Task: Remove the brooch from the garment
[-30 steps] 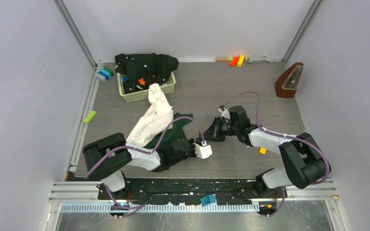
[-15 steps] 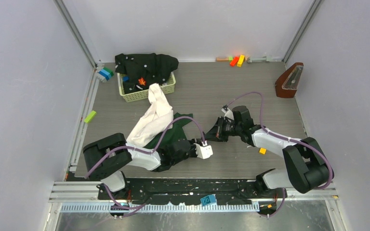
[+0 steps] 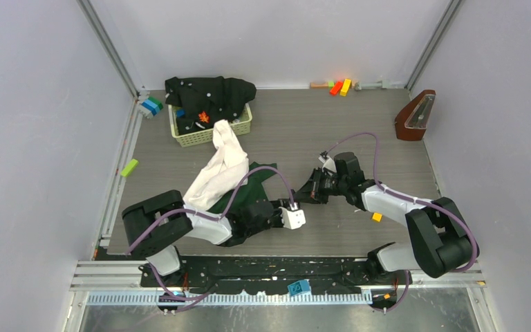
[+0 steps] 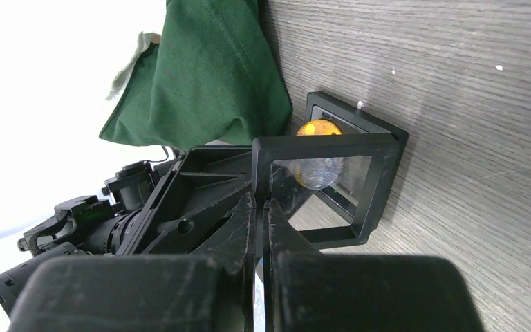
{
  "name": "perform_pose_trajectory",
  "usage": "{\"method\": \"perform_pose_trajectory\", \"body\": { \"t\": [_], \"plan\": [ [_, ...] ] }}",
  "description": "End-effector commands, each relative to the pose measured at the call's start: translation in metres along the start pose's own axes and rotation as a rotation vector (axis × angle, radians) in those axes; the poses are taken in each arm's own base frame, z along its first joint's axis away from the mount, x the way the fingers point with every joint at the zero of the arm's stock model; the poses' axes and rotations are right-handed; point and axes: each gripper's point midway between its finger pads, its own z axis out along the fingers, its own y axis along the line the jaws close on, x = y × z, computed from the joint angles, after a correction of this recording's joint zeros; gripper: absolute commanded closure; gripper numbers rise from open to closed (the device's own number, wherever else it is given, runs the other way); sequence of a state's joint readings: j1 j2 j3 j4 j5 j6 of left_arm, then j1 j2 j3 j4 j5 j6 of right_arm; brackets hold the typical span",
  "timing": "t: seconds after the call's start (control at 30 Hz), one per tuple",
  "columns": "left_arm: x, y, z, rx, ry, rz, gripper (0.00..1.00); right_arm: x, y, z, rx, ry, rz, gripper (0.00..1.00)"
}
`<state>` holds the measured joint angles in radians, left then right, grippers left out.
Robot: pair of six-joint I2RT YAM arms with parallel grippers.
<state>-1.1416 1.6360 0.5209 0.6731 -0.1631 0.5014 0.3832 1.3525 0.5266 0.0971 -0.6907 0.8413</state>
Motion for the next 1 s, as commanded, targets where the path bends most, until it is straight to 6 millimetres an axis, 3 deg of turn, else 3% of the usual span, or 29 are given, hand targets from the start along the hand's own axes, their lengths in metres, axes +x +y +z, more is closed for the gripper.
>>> {"method": "perform_pose_trajectory", "body": {
  "t": [0.0, 0.23, 0.37, 0.47, 0.6, 0.8, 0.97],
  "plan": [
    [-0.025, 0.000, -0.003, 0.027, -0.083, -0.049, 0.60, -0.007, 0.008, -0.003, -0.023, -0.030, -0.029, 0.99],
    [-0.041, 0.001, -0.024, 0.048, -0.146, -0.140, 0.47, -0.013, 0.001, -0.008, 0.066, -0.053, -0.061, 0.99],
    [-0.041, 0.016, -0.038, 0.038, -0.148, -0.281, 0.42, -0.017, -0.004, -0.013, 0.127, -0.065, -0.077, 0.99],
    [-0.030, 0.034, -0.041, 0.046, -0.083, -0.518, 0.41, -0.021, -0.008, -0.016, 0.171, -0.078, -0.086, 0.99],
    [-0.017, 0.046, -0.036, 0.085, 0.006, -0.702, 0.44, -0.027, -0.014, -0.018, 0.231, -0.095, -0.093, 1.00],
    [-0.001, 0.046, -0.026, 0.091, 0.123, -0.764, 0.51, -0.036, -0.025, -0.012, 0.297, -0.111, -0.097, 0.99],
    [0.002, 0.049, -0.028, 0.068, 0.116, -0.769, 0.51, -0.047, -0.030, 0.001, 0.349, -0.113, -0.103, 0.99]
  ]
}}
